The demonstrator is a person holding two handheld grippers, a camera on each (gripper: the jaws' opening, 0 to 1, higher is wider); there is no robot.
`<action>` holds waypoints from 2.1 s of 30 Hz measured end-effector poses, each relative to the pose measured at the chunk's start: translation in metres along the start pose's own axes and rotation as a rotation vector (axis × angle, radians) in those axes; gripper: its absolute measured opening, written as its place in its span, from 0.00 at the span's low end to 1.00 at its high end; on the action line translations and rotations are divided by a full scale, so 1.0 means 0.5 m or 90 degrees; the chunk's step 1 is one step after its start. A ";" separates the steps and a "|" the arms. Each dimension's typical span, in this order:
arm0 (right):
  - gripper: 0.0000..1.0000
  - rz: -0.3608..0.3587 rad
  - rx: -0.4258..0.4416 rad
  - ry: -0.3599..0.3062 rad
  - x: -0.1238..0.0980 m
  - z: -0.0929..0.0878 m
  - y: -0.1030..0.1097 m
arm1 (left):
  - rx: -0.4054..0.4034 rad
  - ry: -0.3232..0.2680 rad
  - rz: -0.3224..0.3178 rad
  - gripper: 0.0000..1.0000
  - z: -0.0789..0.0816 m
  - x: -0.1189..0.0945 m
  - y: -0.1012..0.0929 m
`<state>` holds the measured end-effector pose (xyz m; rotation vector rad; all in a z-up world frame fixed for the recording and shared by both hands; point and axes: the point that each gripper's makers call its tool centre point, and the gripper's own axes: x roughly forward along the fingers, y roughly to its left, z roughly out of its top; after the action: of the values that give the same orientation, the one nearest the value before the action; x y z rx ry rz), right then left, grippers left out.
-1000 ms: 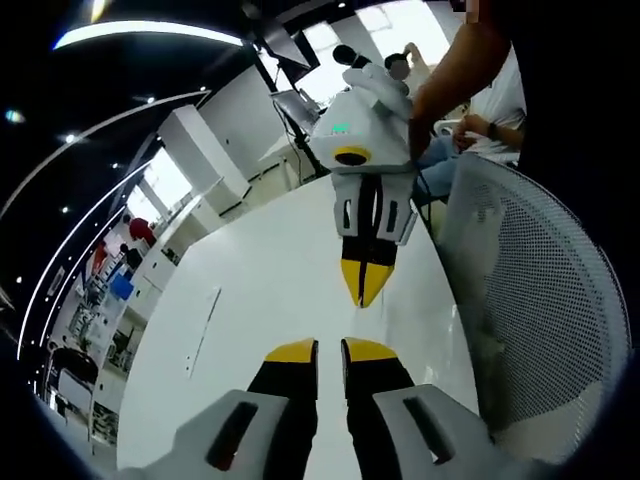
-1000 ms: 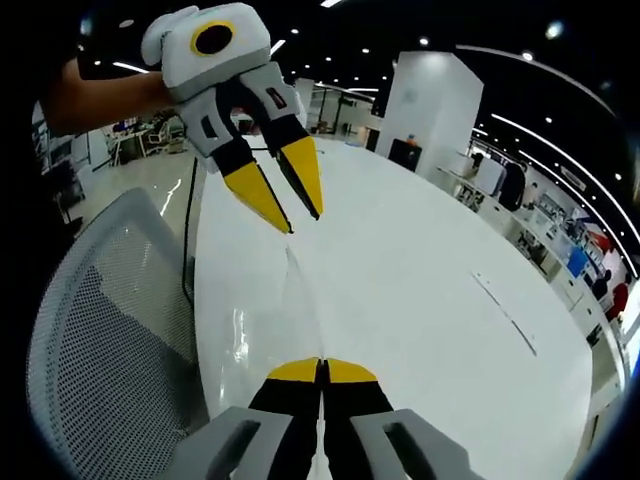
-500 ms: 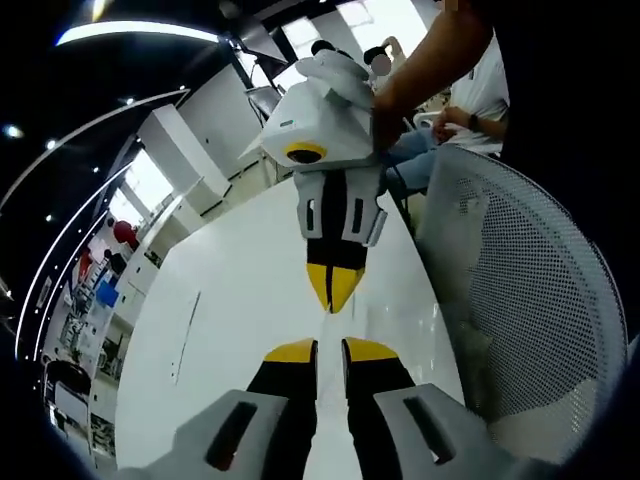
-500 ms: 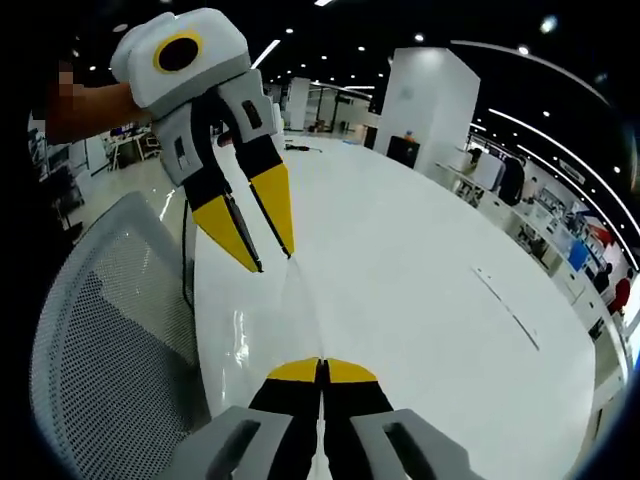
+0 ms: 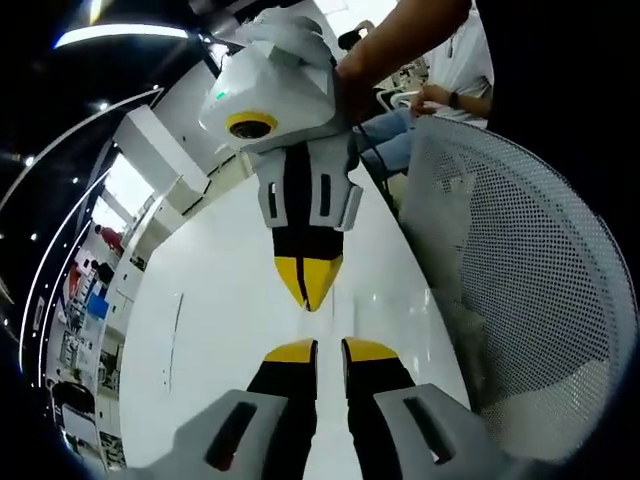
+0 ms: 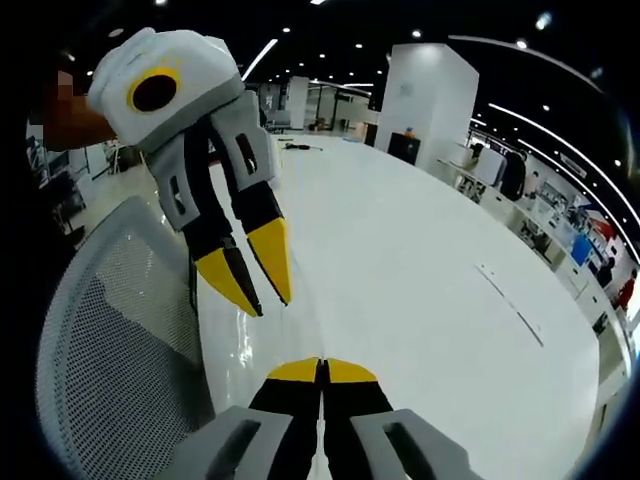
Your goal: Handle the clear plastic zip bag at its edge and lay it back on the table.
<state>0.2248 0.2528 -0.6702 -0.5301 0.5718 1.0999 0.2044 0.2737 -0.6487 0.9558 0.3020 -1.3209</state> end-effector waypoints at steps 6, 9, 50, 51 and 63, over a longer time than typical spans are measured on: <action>0.00 0.006 0.007 0.005 0.000 0.000 0.004 | 0.018 0.017 -0.008 0.06 -0.011 0.015 -0.006; 0.00 0.009 0.011 0.007 0.000 0.000 0.006 | 0.022 0.019 -0.008 0.06 -0.012 0.022 -0.005; 0.00 -0.088 -0.016 -0.065 -0.048 0.110 -0.089 | 0.086 0.043 0.004 0.00 0.020 -0.011 0.039; 0.00 -0.091 -0.017 -0.069 -0.052 0.116 -0.093 | 0.086 0.043 0.006 0.00 0.022 -0.013 0.043; 0.00 -0.156 -0.048 -0.138 -0.110 0.199 -0.148 | 0.112 0.040 0.058 0.00 0.049 -0.050 0.110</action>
<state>0.2911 0.2546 -0.5516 -0.5240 0.2689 0.9324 0.2396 0.2698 -0.5942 1.1467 0.1899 -1.2508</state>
